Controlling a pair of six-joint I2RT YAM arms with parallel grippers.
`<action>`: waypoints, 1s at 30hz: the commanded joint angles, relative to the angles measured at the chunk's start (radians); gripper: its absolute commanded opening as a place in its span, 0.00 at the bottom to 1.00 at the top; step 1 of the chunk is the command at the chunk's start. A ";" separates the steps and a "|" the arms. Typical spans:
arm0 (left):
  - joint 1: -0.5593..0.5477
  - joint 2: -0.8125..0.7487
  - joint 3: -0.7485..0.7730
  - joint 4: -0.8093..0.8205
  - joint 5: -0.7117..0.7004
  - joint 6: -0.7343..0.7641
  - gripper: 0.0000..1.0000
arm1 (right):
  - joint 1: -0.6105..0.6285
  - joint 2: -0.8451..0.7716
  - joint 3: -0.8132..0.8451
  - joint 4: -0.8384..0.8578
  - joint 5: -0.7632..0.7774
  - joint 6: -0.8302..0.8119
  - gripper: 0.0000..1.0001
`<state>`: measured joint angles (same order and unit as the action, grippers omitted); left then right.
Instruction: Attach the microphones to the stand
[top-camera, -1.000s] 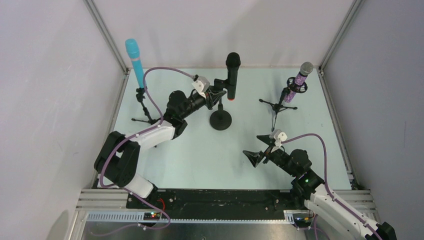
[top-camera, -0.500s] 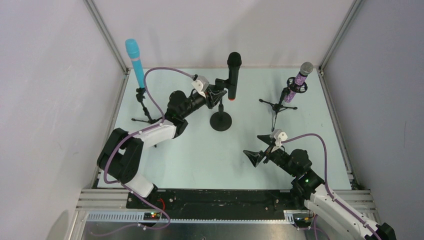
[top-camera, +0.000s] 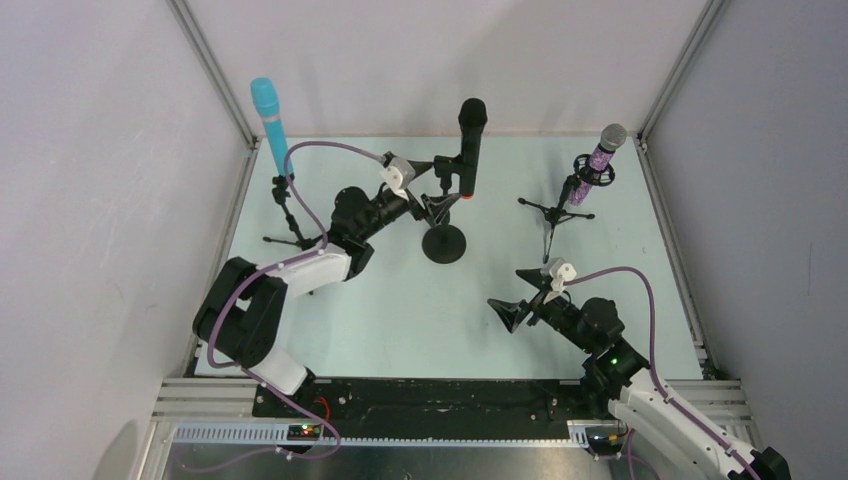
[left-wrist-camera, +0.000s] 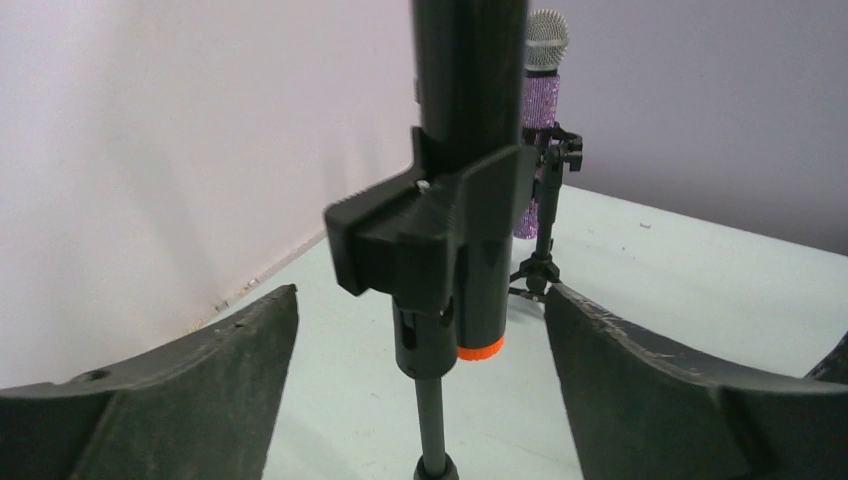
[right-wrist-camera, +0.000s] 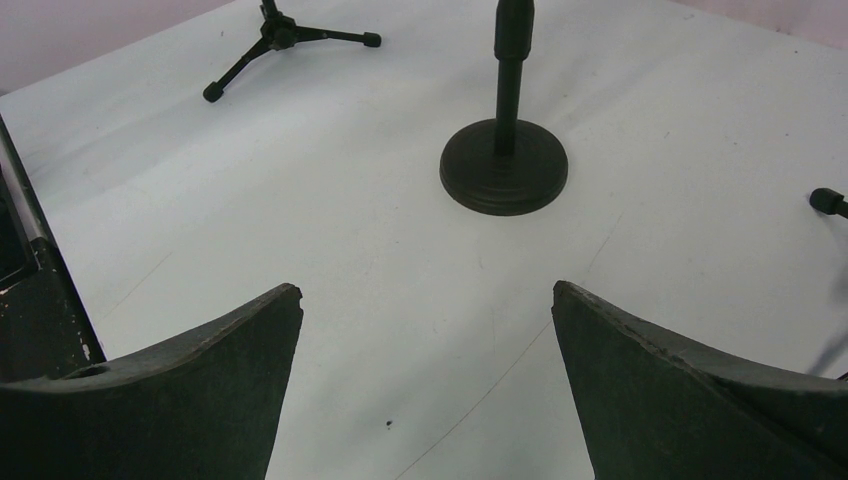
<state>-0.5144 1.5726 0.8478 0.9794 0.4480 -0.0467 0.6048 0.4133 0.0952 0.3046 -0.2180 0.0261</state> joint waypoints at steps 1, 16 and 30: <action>0.008 -0.050 -0.028 0.045 -0.019 0.041 0.99 | -0.004 0.001 -0.006 0.029 -0.009 0.005 1.00; 0.022 -0.138 -0.217 0.045 -0.120 -0.019 1.00 | -0.012 0.033 0.002 0.057 -0.026 0.003 1.00; 0.022 -0.433 -0.506 -0.151 -0.262 -0.094 1.00 | -0.014 0.081 0.000 0.107 -0.031 0.024 1.00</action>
<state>-0.5003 1.2808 0.3725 0.9382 0.2817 -0.1280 0.5953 0.4801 0.0952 0.3424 -0.2440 0.0338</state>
